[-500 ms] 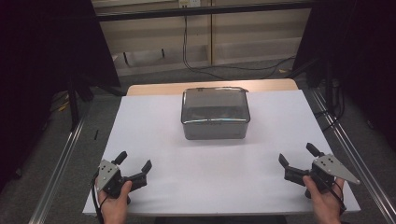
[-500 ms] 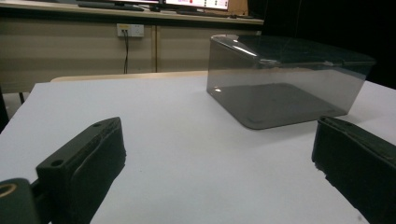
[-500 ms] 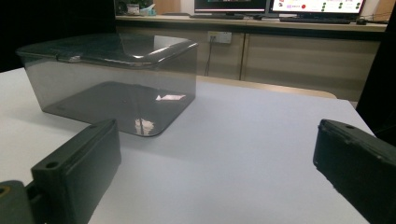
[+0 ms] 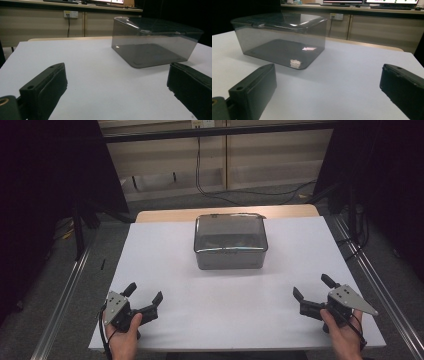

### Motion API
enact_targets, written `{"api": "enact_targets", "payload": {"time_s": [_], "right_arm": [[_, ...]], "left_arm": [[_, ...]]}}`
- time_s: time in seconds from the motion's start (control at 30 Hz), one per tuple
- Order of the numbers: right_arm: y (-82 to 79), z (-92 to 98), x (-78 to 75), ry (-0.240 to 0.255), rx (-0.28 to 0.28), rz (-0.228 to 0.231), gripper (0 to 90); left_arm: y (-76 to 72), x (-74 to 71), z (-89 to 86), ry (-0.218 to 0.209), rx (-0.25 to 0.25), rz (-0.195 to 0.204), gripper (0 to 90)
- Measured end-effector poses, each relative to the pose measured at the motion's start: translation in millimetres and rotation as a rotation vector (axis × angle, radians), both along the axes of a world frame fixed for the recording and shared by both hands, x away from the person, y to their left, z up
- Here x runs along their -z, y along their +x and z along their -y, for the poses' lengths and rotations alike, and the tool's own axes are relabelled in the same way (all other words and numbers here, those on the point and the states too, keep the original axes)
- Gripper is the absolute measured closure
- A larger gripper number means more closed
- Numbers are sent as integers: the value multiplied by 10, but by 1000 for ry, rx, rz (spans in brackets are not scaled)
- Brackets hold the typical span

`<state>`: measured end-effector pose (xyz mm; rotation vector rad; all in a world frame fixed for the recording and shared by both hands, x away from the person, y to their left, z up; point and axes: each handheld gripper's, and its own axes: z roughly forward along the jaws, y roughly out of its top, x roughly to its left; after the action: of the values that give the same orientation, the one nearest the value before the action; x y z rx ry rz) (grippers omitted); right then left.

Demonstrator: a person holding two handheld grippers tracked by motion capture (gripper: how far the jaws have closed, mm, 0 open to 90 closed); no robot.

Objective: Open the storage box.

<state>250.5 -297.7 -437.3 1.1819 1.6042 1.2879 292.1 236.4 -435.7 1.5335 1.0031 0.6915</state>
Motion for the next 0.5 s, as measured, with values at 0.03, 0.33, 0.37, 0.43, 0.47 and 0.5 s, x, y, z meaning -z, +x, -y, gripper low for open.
{"api": "enact_targets", "payload": {"time_s": [0.03, 0.33, 0.37, 0.43, 0.47, 0.5], "right_arm": [[10, -15, 6, -1, -16, -8, 4], [83, -104, 21, 1, -81, -13, 6], [90, -116, 22, -3, -85, -9, 7], [102, -129, 24, -8, -83, -9, 11], [126, -158, 26, -7, -79, -18, 20], [137, -174, 25, -1, -86, -17, 16]], "left_arm": [[0, 0, 2, 3, 0, 1, 27], [8, 17, 11, 17, -1, 4, 28], [8, 16, 11, 17, 0, 5, 28], [4, 18, 13, 15, 1, 6, 28], [4, 19, 15, 16, 5, 6, 28], [3, 16, 15, 16, 8, 6, 28]]}}
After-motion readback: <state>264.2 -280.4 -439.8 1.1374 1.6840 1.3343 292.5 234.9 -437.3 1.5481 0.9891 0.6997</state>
